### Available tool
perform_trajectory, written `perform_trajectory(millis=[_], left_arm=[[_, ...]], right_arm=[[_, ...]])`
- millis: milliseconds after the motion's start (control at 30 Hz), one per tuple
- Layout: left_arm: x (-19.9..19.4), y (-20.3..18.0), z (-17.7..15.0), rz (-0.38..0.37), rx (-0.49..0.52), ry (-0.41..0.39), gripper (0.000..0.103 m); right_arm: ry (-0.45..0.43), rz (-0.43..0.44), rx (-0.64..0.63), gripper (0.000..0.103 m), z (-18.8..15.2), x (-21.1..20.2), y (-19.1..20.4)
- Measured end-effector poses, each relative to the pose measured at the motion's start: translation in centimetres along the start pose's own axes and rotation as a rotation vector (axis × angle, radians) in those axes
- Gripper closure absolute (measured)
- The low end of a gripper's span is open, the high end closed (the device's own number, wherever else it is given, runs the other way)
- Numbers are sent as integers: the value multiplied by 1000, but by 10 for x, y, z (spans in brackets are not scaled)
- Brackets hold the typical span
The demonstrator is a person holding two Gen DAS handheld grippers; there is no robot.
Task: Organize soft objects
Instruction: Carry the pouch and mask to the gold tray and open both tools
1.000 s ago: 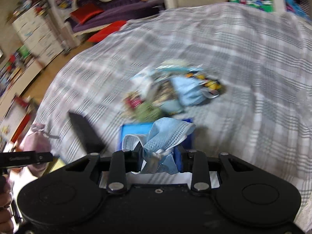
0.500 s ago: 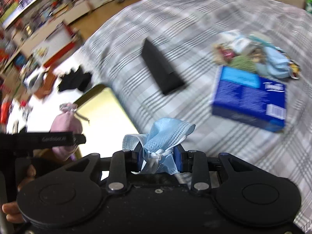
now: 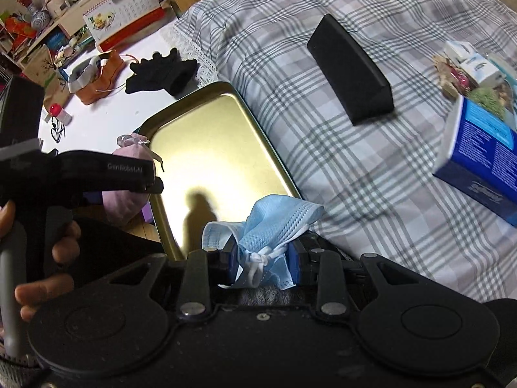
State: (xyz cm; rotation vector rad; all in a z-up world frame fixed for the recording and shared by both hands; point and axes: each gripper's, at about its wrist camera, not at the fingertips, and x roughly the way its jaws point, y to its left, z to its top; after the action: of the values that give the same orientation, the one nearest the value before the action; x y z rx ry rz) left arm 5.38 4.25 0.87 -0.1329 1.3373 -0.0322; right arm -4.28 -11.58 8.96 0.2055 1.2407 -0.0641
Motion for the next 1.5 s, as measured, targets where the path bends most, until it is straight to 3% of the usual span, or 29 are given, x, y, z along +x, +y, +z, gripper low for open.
perform_trajectory(millis=[400, 500, 533, 567, 900, 1500], left_arm=[[28, -5, 36, 18, -19, 54, 39], [30, -11, 41, 41, 3, 49, 35], [31, -12, 43, 44, 6, 46, 34], [31, -14, 44, 40, 8, 43, 31], [32, -23, 46, 33, 14, 50, 28], [14, -20, 24, 34, 5, 27, 24]], right_arm=[[39, -6, -33, 73, 35, 36, 18], [31, -8, -33, 68, 41, 40, 22], [26, -11, -34, 55, 42, 41, 23], [16, -16, -36, 50, 44, 42, 23], [17, -44, -32, 50, 45, 42, 18], [32, -122, -35, 49, 10, 23, 23]])
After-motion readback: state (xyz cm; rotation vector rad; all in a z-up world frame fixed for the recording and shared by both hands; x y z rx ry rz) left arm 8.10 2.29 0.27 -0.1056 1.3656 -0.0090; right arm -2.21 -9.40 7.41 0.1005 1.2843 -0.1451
